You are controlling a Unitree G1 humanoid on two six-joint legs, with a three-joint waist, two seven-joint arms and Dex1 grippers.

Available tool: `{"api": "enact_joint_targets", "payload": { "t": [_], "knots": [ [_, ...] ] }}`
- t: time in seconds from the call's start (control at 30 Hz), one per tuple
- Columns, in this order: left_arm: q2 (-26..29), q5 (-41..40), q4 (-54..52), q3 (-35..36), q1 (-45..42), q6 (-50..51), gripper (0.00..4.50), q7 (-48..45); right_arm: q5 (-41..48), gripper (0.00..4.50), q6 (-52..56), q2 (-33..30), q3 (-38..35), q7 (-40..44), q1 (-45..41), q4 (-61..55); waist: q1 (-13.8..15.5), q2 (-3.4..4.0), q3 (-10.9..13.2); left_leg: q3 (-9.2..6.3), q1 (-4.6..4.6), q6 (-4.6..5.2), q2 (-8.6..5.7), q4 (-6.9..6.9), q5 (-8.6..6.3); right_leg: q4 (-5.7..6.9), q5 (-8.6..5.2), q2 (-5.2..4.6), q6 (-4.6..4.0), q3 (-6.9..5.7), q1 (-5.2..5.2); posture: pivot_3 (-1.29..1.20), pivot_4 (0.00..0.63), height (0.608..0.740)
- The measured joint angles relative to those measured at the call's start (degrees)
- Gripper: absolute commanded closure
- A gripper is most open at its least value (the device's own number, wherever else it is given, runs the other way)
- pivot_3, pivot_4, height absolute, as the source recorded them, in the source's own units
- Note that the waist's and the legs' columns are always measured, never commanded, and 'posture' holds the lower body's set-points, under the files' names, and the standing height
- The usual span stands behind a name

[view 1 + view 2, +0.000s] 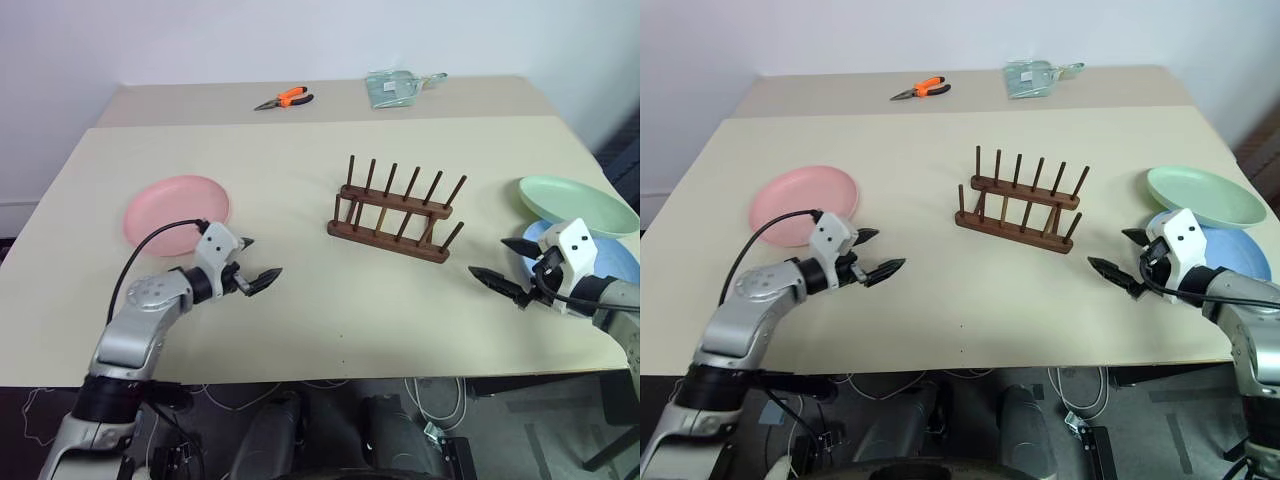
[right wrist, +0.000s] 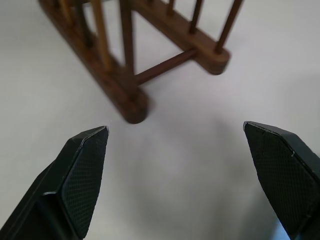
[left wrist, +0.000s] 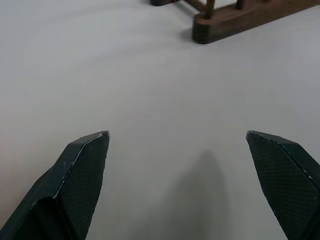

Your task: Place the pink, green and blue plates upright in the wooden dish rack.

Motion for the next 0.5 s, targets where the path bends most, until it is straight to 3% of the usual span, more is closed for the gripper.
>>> {"api": "enact_joint_targets", "payload": {
  "t": [0.2, 0.37, 0.5],
  "knots": [
    [-7.1, 4.2, 20.9, -7.4, -17.0, -8.4, 0.00, -6.8, 2.0, 0.09, 3.5, 2.8, -0.4, -3.8, 4.5, -9.1, 0.0, -0.10, 0.0, -0.02, -0.07, 0.02, -0.07, 0.07, -0.01, -0.07, 0.02, -0.04, 0.03, -0.09, 0.03, 0.00, 0.150, 0.719],
    [-15.4, 8.8, 47.2, -10.8, -32.6, -18.7, 0.00, -12.3, 2.0, 0.09, 4.5, 6.9, -0.1, -8.5, 8.9, -16.9, -0.2, -0.20, 0.0, -0.16, -0.23, 0.07, -0.06, 0.08, 0.00, -0.15, 0.08, -0.04, 0.16, -0.42, -0.03, 0.00, 0.150, 0.719],
    [-19.2, 11.3, 60.2, -11.0, -38.7, -23.9, 0.00, -12.8, 2.0, 0.09, 4.6, 9.1, 0.0, -11.4, 11.9, -20.6, -0.2, -0.22, 0.0, -0.25, -0.40, 0.09, -0.06, 0.21, 0.00, -0.13, 0.10, -0.05, 0.19, -0.57, -0.10, 0.00, 0.150, 0.719]
  ]
}}
